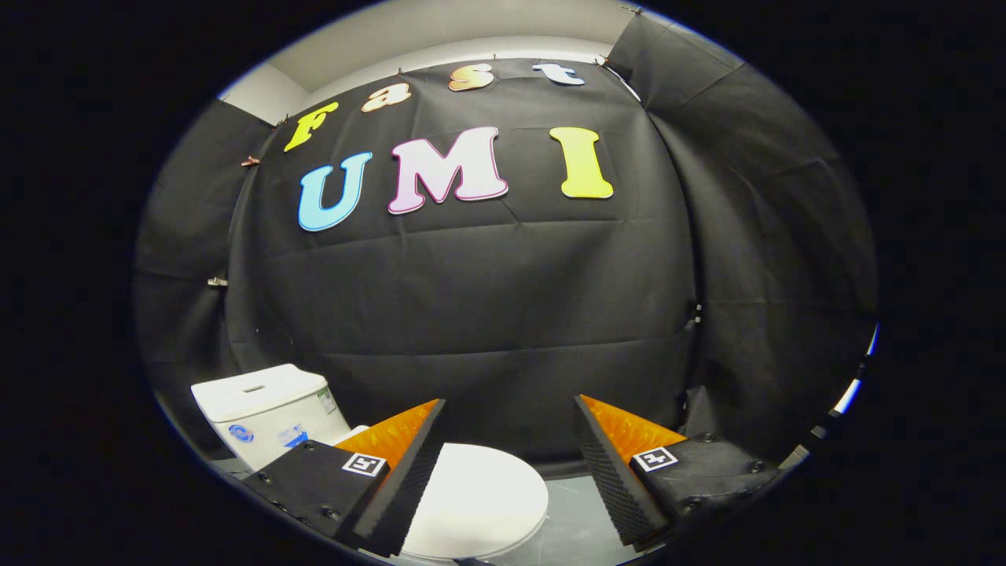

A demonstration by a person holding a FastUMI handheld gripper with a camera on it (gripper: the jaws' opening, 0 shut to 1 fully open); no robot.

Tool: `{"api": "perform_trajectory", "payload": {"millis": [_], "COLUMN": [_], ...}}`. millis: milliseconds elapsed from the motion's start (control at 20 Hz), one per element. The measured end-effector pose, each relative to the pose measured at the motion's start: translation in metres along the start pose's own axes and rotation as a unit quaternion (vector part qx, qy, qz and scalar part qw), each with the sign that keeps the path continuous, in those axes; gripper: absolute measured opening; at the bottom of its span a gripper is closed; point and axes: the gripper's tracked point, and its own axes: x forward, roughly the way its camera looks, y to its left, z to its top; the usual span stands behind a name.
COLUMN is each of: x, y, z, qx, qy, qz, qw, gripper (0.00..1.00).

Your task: Open the toilet lid.

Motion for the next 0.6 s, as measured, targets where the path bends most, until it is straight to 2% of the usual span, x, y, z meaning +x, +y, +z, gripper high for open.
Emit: {"api": "perform_trajectory", "payload": {"millis": [200,450,600], "x": [-0.015,-0.037,-0.044], "y": [-0.016,-0.033,-0.037], "z": [-0.052,-0.122,-0.154], "qx": [0.022,0.035,0.063], "qy": [0.058,0.132,0.169], "qz": [-0.006,-0.016,-0.017], "qw": [0.998,0.990,0.983], "gripper": [0.98,0.98,0.99]}}
